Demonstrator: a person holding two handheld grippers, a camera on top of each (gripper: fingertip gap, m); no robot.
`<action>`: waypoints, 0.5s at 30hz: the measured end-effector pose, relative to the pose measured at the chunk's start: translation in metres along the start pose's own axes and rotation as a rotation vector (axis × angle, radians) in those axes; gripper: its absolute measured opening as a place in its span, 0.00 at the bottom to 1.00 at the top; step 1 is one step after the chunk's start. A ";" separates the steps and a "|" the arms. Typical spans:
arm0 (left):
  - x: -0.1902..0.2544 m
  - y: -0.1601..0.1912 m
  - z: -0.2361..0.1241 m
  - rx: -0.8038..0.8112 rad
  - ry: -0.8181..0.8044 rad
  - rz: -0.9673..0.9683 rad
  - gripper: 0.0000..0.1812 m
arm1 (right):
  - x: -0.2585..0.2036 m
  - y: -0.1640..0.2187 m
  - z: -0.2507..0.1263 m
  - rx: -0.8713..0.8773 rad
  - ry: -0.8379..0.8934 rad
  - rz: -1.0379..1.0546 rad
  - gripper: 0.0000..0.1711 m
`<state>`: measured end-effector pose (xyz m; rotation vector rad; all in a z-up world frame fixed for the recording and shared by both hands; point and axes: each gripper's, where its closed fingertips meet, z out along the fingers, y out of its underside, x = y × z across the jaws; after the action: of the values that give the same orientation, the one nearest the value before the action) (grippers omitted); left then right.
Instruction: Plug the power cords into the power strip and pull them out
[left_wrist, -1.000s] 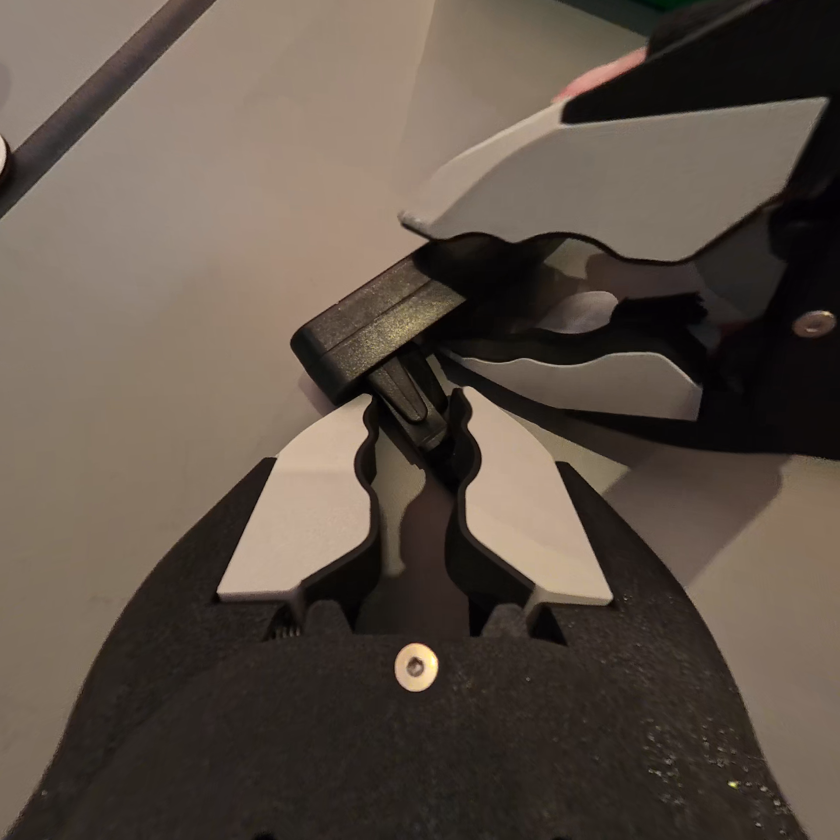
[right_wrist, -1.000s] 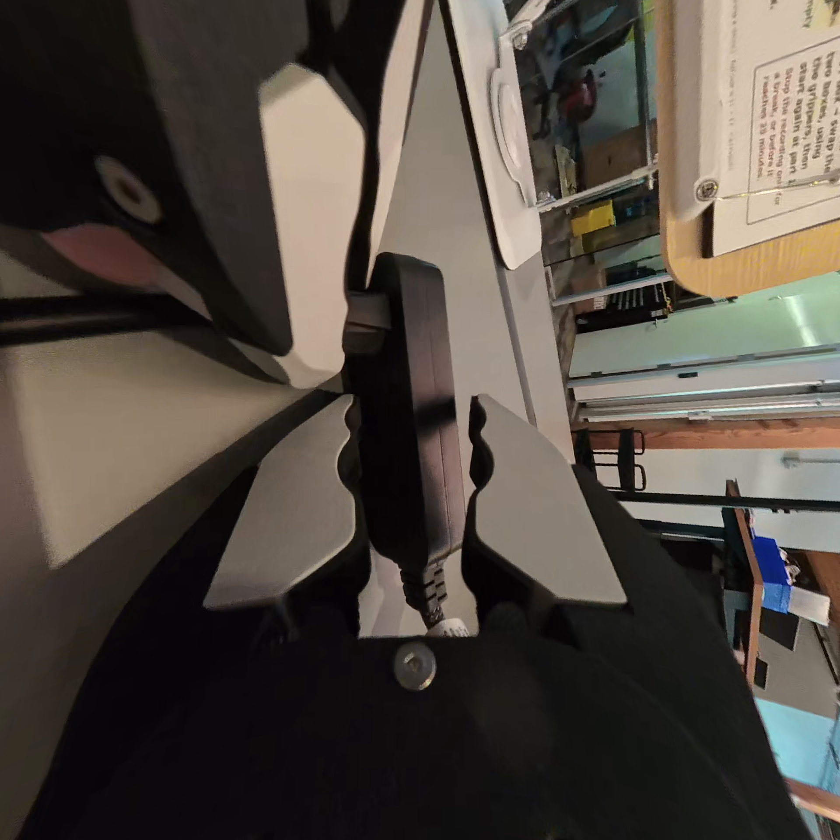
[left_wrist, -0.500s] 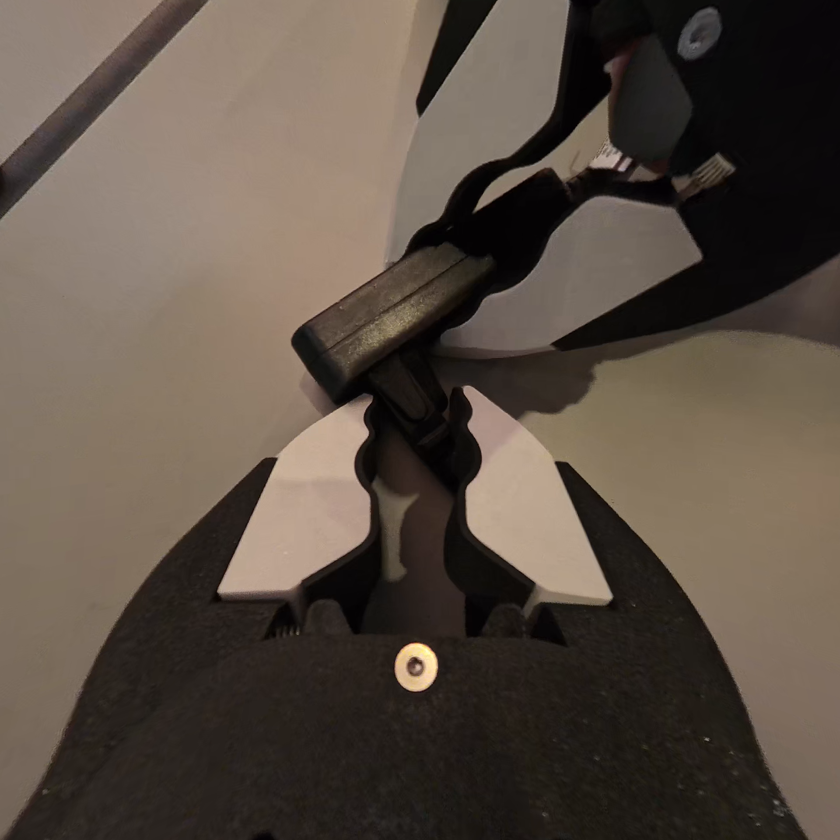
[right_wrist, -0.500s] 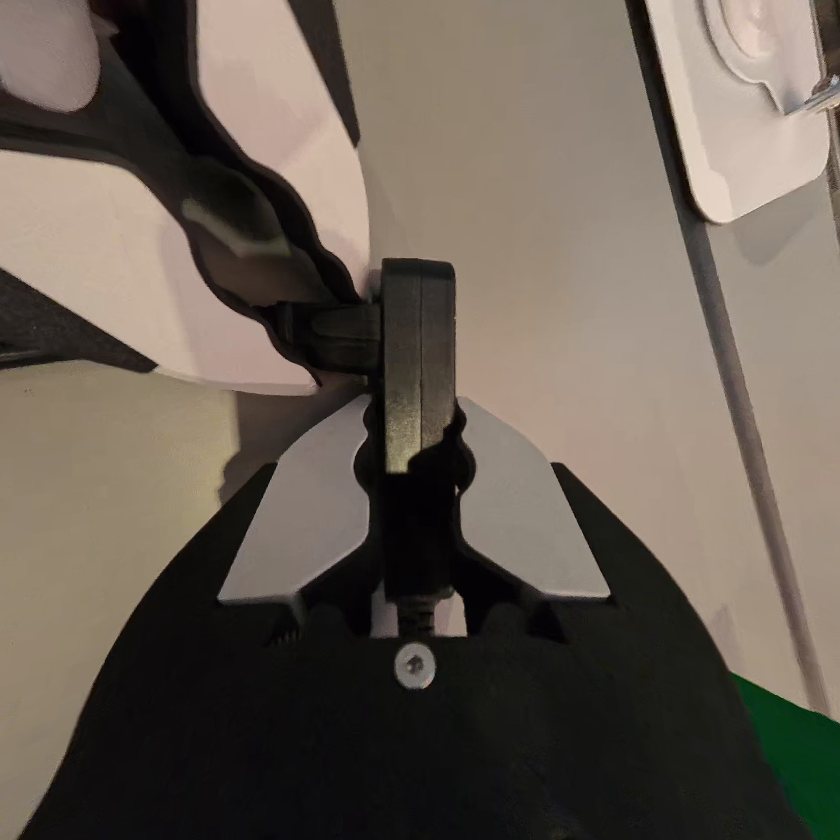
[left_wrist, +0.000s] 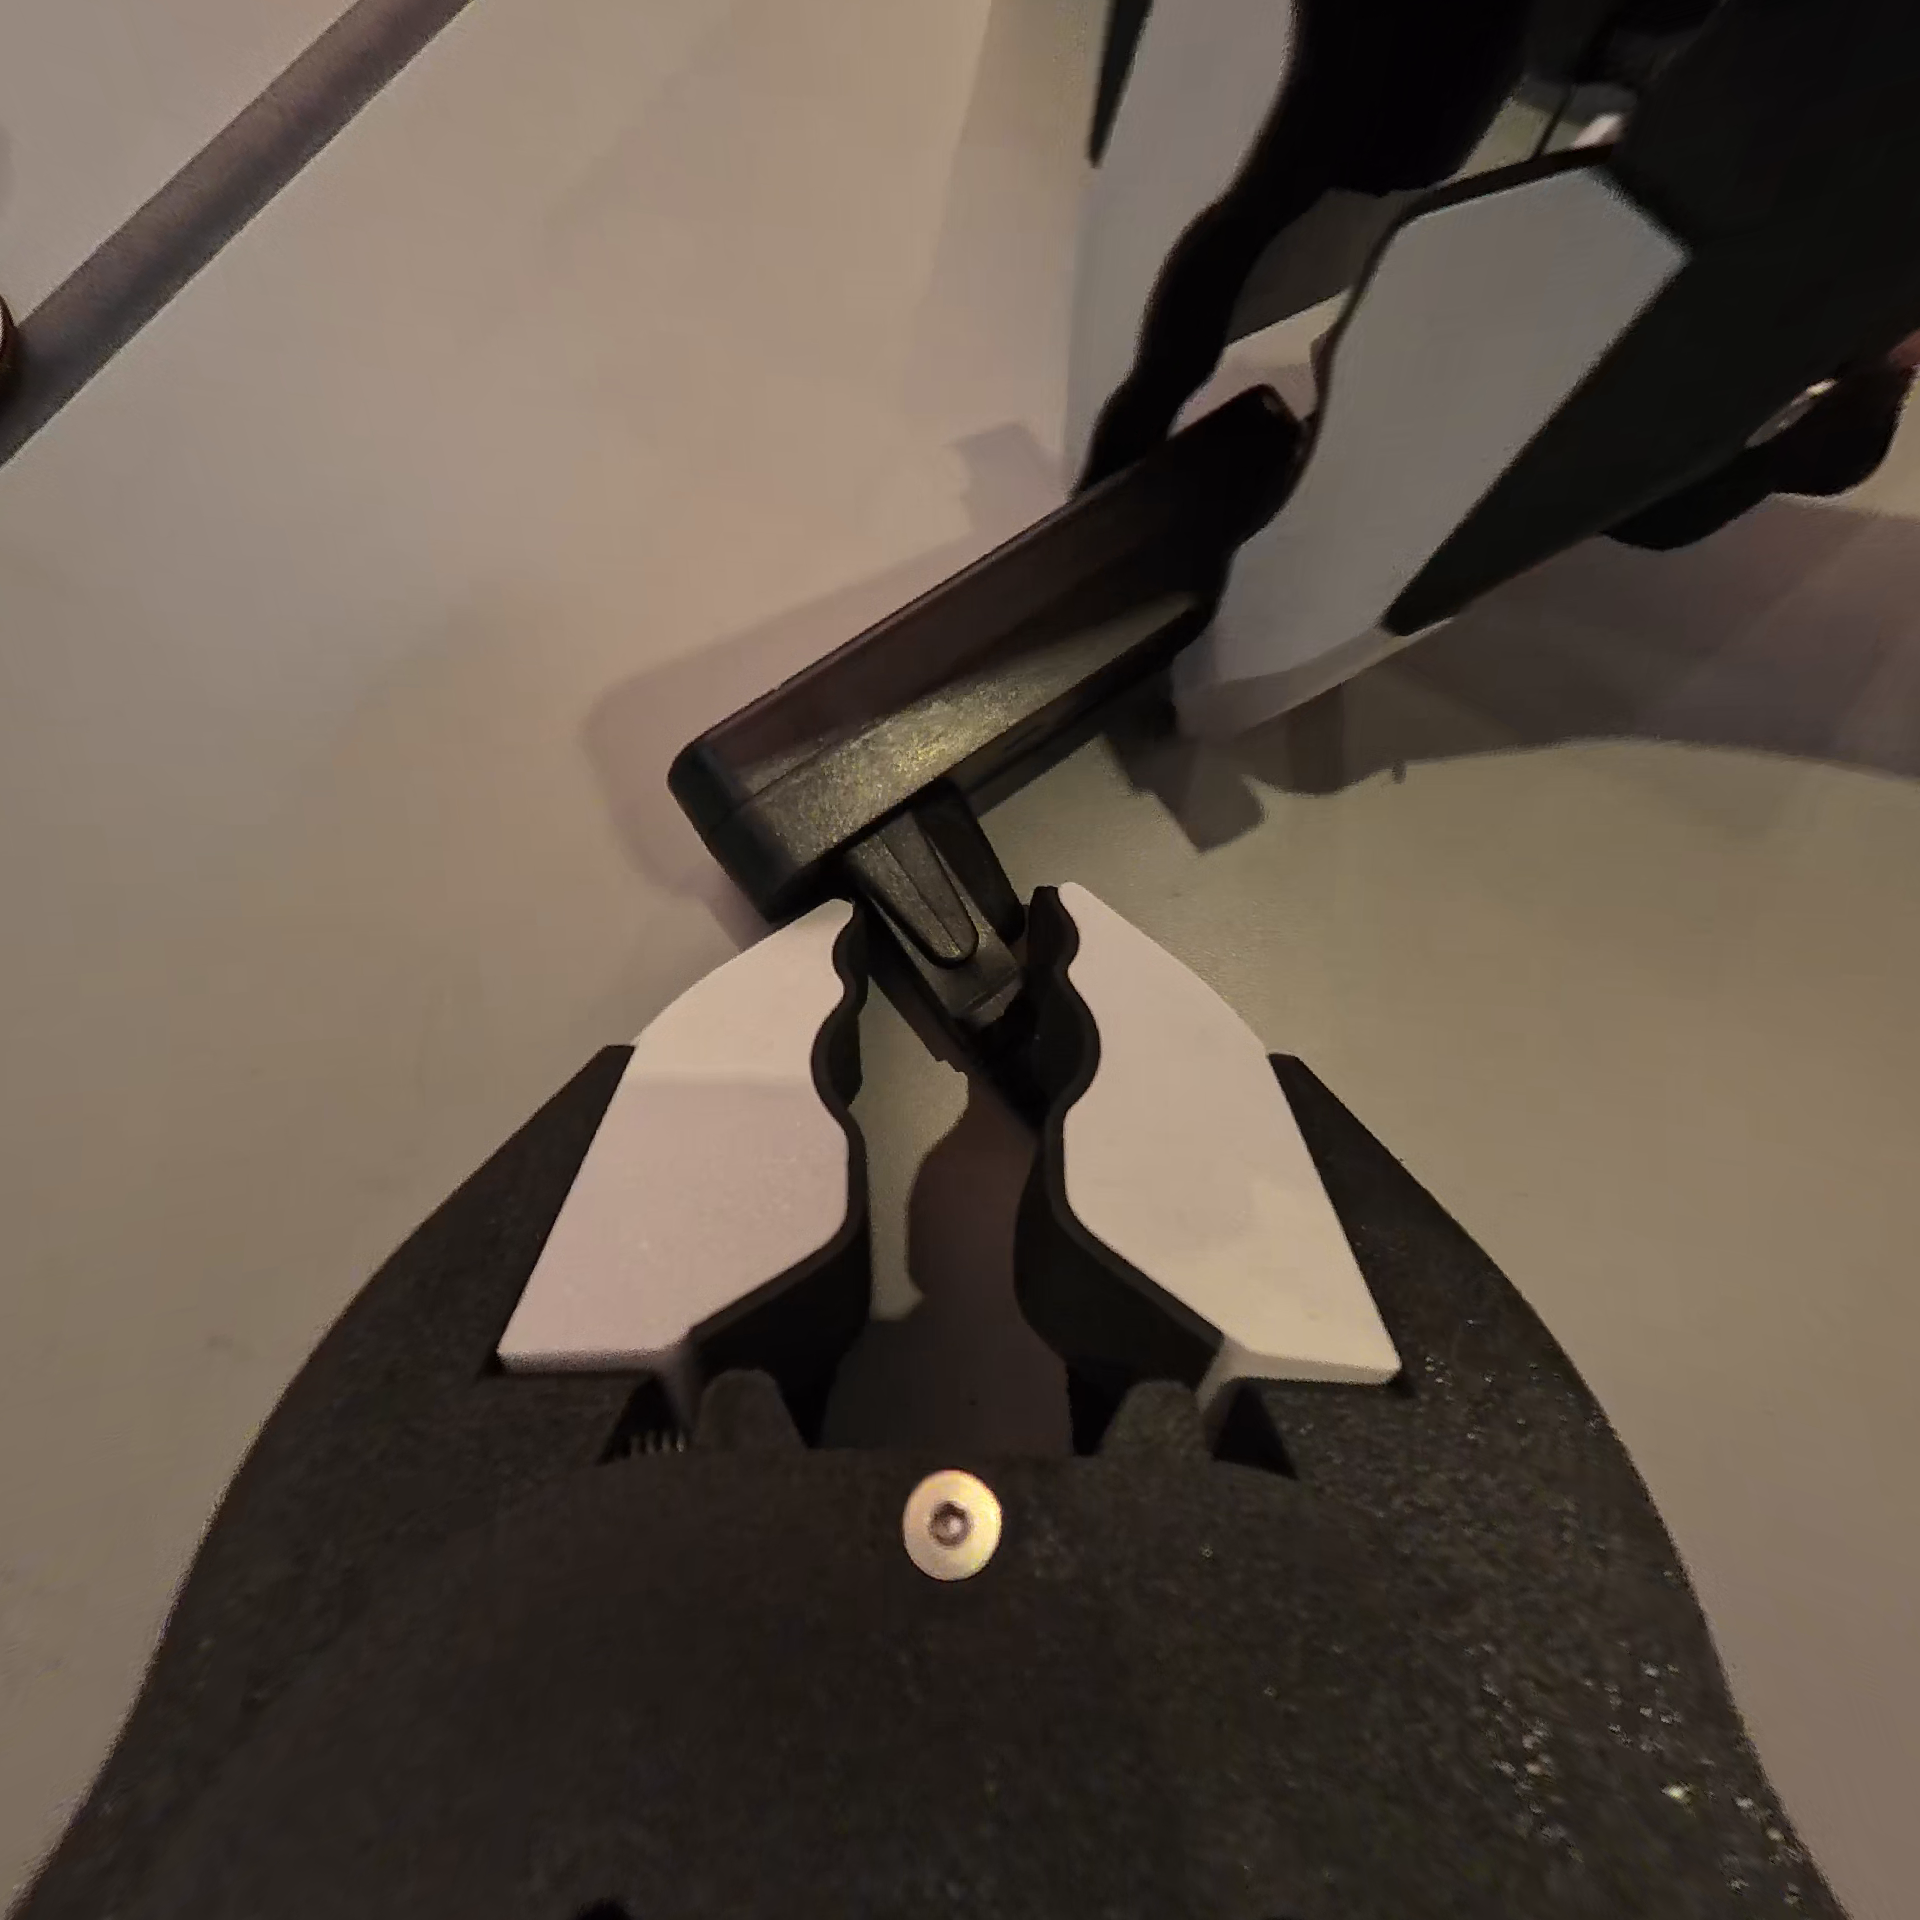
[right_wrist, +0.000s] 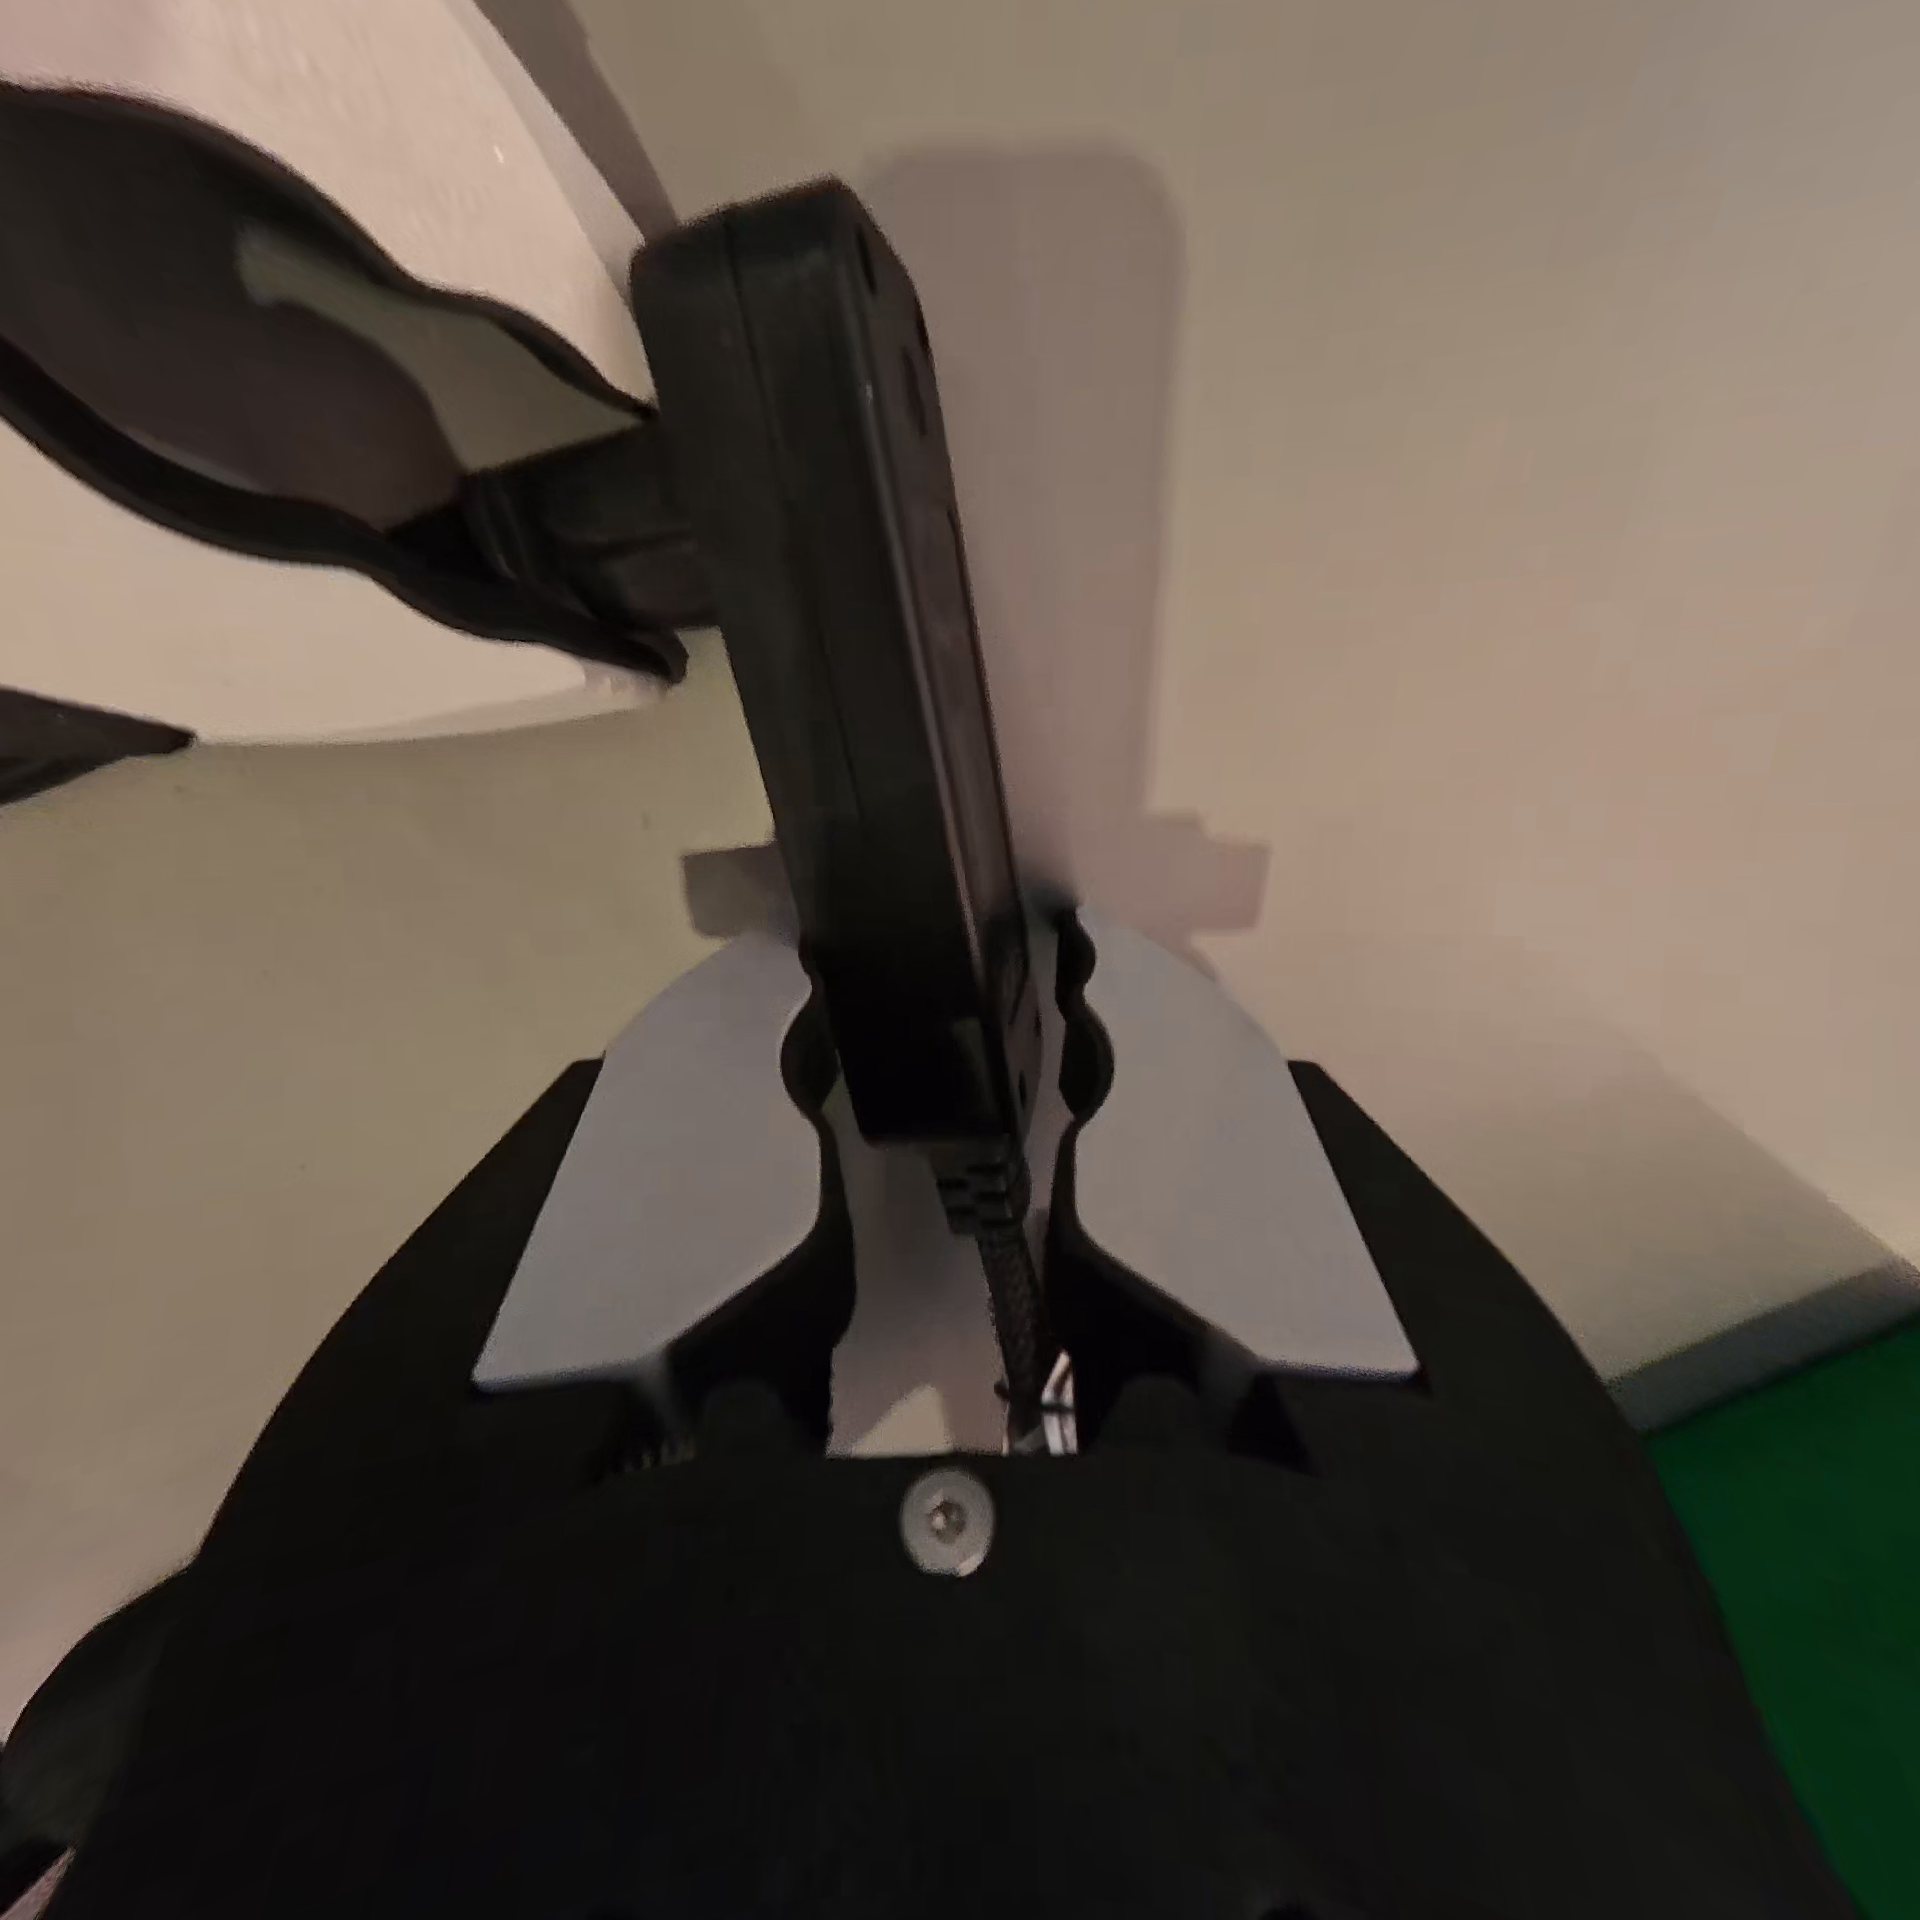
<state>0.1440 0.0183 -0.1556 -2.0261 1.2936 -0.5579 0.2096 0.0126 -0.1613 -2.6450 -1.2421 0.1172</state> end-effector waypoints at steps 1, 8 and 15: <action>-0.001 0.000 0.000 -0.001 -0.008 -0.013 0.16 | -0.001 0.003 -0.001 -0.006 -0.005 -0.001 0.24; 0.000 -0.001 0.000 0.012 -0.015 -0.024 0.16 | 0.001 0.009 -0.003 0.027 0.011 -0.077 0.19; -0.001 -0.003 0.002 0.011 -0.045 -0.065 0.15 | 0.000 -0.004 -0.002 0.153 0.084 0.046 0.18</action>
<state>0.1471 0.0206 -0.1545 -2.0664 1.1998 -0.5450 0.2066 0.0147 -0.1582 -2.5207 -1.0997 0.1032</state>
